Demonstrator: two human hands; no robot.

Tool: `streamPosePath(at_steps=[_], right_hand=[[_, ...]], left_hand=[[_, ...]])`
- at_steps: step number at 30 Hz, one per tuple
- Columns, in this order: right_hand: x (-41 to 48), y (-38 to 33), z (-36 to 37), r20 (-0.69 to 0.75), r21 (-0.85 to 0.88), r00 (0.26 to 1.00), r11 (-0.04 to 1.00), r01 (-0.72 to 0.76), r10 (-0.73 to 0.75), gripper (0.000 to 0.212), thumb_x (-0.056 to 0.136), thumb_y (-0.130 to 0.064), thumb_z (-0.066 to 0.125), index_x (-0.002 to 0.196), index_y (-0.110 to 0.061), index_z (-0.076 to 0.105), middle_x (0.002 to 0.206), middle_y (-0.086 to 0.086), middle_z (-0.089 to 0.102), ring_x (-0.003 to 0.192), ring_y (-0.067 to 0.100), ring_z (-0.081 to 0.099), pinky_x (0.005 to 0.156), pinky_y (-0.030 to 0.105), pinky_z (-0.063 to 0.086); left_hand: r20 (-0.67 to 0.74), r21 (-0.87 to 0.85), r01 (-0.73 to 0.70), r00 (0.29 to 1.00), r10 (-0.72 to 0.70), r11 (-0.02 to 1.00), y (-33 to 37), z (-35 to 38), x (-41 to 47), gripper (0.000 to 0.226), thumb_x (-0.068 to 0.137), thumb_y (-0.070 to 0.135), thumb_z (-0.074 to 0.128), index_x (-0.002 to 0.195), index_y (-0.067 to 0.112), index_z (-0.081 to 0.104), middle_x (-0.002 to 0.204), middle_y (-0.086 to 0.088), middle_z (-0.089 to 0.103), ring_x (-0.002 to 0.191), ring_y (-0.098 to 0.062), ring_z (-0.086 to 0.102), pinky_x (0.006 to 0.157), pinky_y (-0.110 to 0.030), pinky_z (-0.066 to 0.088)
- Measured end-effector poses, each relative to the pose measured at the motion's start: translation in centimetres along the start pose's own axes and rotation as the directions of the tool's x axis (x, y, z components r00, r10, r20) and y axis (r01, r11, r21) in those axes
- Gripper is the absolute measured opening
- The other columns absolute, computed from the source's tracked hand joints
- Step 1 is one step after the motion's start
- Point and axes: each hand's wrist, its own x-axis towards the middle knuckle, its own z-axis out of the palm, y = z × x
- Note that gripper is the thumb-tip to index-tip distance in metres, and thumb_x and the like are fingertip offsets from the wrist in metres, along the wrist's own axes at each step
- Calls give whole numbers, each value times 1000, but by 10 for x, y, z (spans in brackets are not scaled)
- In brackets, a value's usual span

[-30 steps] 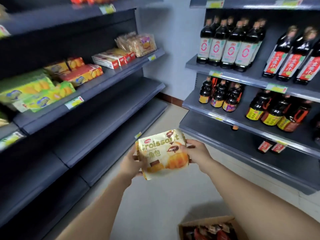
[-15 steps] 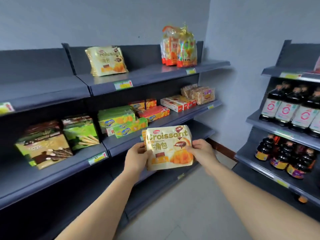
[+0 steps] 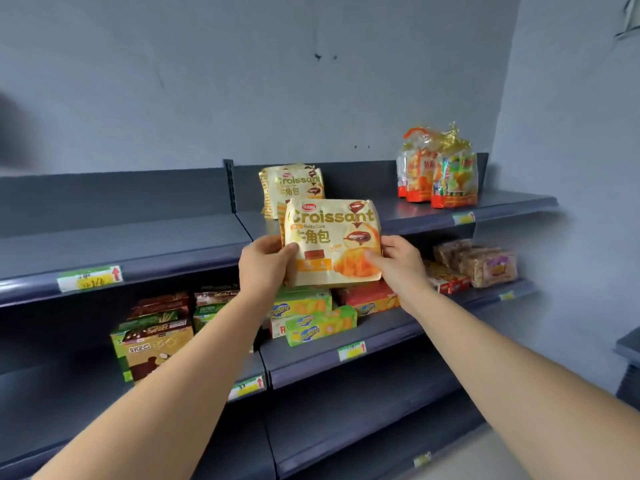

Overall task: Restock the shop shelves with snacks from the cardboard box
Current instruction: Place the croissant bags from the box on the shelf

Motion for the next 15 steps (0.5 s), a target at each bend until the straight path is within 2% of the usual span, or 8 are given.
streamPosePath(at_steps=[4,9,13,15], right_hand=[[54,-14,12,37,16,997,998,67,-68,38,86,-15,69,123,-13,59,116,2,67,105,16,64,89,34,53],[109,-22,29,73,18,991,993,113,-114,32,91,-12,63,122,-16,58,110,-4,65,100,13,63,74,23,51],[152,-18,44,87,-25,989,993,119,-116,39,92,-12,62,130,-16,54,120,-2,64,105,14,62,82,28,53],[173,-13,51,94,-49,989,992,120,-115,43,92,-12,61,134,-17,51,125,-1,62,110,15,60,85,29,52]], left_hand=[[-24,7,-22,999,22,1000,11,11,44,24,90,22,65,113,16,70,102,2,74,90,-18,71,80,-39,59],[-24,17,-46,999,47,999,15,26,92,33,93,19,62,126,15,62,112,2,70,96,-16,68,76,-28,55],[-13,58,-44,999,45,997,11,36,134,38,94,19,59,132,17,59,112,1,71,98,-17,68,89,-39,56],[-11,62,-39,999,40,997,6,40,157,38,94,19,59,132,18,58,109,3,71,96,-16,68,87,-41,57]])
